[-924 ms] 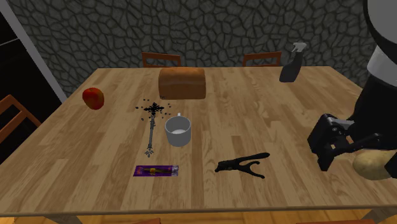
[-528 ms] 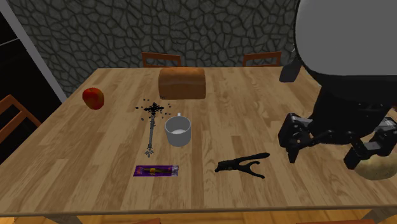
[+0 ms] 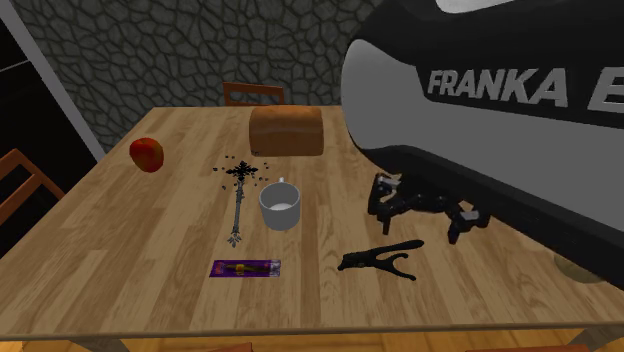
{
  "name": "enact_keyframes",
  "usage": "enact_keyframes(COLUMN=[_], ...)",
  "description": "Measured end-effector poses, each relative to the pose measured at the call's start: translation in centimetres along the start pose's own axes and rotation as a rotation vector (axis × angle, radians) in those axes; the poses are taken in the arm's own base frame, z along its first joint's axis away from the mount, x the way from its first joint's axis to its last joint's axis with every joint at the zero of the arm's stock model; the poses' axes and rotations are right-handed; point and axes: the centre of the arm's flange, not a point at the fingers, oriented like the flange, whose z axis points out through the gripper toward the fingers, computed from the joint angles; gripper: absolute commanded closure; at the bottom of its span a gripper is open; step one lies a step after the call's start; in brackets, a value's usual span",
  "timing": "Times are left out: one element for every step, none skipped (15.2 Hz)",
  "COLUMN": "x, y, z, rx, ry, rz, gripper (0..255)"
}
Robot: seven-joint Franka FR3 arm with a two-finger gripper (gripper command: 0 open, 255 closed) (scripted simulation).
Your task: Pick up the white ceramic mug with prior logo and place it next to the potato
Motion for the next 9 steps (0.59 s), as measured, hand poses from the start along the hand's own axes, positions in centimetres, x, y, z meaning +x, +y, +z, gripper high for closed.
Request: enact_keyframes(x=[0.9, 1.4, 1.7, 2.1, 3.0, 3.6, 3.9, 4.7, 5.5], y=[-0.9, -1.7, -2.9, -3.8, -4.8, -5.9, -6.8, -7.7, -8.7], z=[0.5, 1.0, 1.7, 2.2, 2.7, 3.2, 3.8, 4.3, 4.7], rx=[0.005, 0.011, 0.016, 0.022, 0.027, 0.033, 0.038, 0.044, 0.05], ry=[0.003, 0.005, 0.008, 0.01, 0.014, 0.016, 0.018, 0.021, 0.024], rz=[0.002, 0.003, 0.005, 0.007, 0.008, 0.01, 0.012, 0.013, 0.015], gripper=[0, 0, 0, 0, 0, 0, 0, 0, 0])
